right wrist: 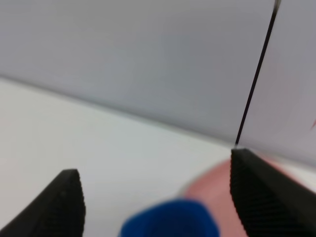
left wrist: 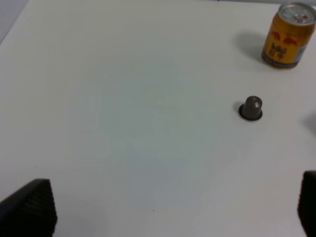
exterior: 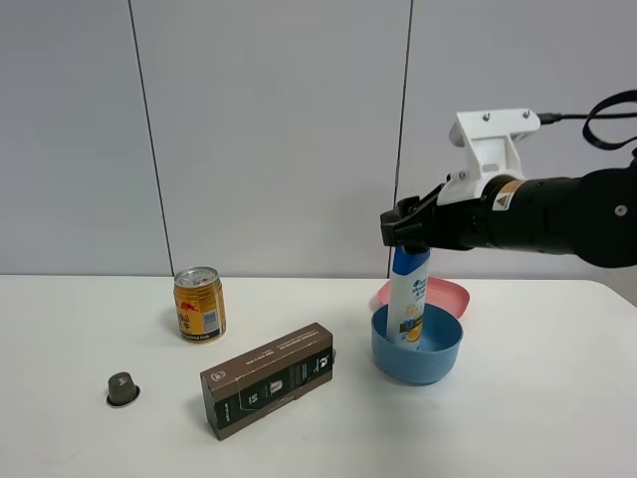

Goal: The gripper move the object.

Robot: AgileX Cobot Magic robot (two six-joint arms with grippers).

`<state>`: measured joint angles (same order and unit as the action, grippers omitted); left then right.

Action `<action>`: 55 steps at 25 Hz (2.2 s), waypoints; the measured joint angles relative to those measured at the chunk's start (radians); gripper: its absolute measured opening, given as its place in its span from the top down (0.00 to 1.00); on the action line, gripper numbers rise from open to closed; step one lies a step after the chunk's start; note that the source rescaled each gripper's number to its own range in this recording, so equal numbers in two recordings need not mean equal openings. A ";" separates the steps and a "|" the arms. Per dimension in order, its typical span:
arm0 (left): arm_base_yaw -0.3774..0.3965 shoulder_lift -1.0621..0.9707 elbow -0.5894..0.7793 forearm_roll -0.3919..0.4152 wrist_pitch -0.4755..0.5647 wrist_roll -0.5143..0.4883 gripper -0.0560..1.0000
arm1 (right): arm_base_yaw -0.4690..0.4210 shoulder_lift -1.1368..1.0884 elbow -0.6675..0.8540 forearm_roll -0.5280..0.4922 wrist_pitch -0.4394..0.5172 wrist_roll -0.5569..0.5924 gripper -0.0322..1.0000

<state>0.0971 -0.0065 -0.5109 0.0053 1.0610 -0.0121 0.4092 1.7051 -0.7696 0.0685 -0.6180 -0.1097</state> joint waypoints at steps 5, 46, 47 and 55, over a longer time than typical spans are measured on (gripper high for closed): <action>0.000 0.000 0.000 0.000 0.000 0.000 0.00 | 0.000 -0.139 0.000 0.000 0.024 -0.085 0.90; 0.000 0.000 0.000 0.000 0.000 0.000 0.00 | 0.000 -0.854 -0.388 -0.519 1.712 0.207 0.22; 0.000 0.000 0.000 0.000 0.000 0.000 0.00 | 0.000 -0.858 -0.388 -0.474 1.711 0.182 0.22; 0.000 0.000 0.000 0.000 0.000 0.000 0.00 | 0.000 -0.894 -0.251 -0.139 1.725 0.051 0.22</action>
<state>0.0971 -0.0065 -0.5109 0.0053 1.0610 -0.0121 0.4092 0.8116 -1.0206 -0.0706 1.1069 -0.0591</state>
